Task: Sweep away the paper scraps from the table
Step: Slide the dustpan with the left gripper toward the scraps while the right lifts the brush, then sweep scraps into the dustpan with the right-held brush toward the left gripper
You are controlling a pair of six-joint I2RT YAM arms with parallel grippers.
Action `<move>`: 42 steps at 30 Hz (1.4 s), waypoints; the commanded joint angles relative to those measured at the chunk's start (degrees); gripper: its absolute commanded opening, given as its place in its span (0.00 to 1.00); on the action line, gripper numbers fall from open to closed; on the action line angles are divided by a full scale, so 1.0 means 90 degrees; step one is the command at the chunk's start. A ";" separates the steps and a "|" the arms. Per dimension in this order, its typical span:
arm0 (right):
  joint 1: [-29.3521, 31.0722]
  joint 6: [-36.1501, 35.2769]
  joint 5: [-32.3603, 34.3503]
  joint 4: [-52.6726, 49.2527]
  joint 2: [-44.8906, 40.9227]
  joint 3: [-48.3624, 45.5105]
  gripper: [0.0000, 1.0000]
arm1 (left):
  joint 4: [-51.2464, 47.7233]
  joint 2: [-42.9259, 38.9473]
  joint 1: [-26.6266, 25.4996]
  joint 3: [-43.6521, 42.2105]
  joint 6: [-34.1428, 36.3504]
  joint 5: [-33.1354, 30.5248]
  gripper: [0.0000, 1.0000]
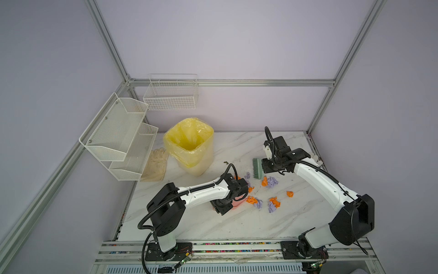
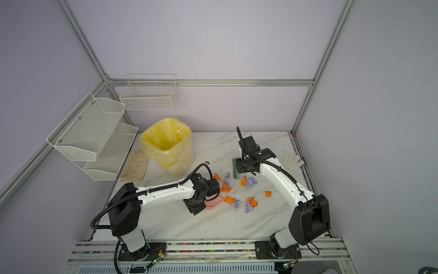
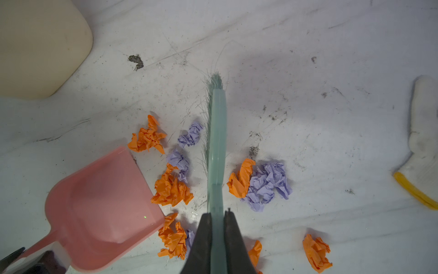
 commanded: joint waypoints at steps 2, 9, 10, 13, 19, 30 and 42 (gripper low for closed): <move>0.0096 -0.0130 0.0310 0.0205 0.0178 0.0003 0.00 | -0.0097 0.0051 -0.0005 0.0084 0.0151 -0.0312 0.00; 0.1206 0.0055 0.0055 0.0077 0.0782 0.0238 0.00 | 0.0027 0.0363 0.0004 0.0111 0.0093 -0.0569 0.00; 0.1277 0.0087 -0.0087 0.0061 0.0815 0.0260 0.00 | 0.0070 0.0349 0.0004 0.0134 0.0080 -0.0556 0.00; 0.1393 0.0223 -0.0517 0.0119 0.0702 0.0201 0.00 | 0.0239 0.0233 0.0011 0.0188 0.0125 -0.0504 0.00; 0.1415 0.0481 -0.1385 0.0260 -0.0009 -0.0030 0.00 | 0.0364 0.0110 0.0151 0.0115 0.0254 -0.0578 0.00; 0.1328 0.1067 0.0395 -0.0369 -0.0030 0.0523 0.00 | 0.0585 -0.0203 0.0498 -0.0182 0.0371 -0.0590 0.00; 0.1074 0.0832 0.1699 -0.0248 0.0373 0.0870 0.00 | 0.0671 0.0040 0.0503 -0.0299 0.0444 -0.0618 0.00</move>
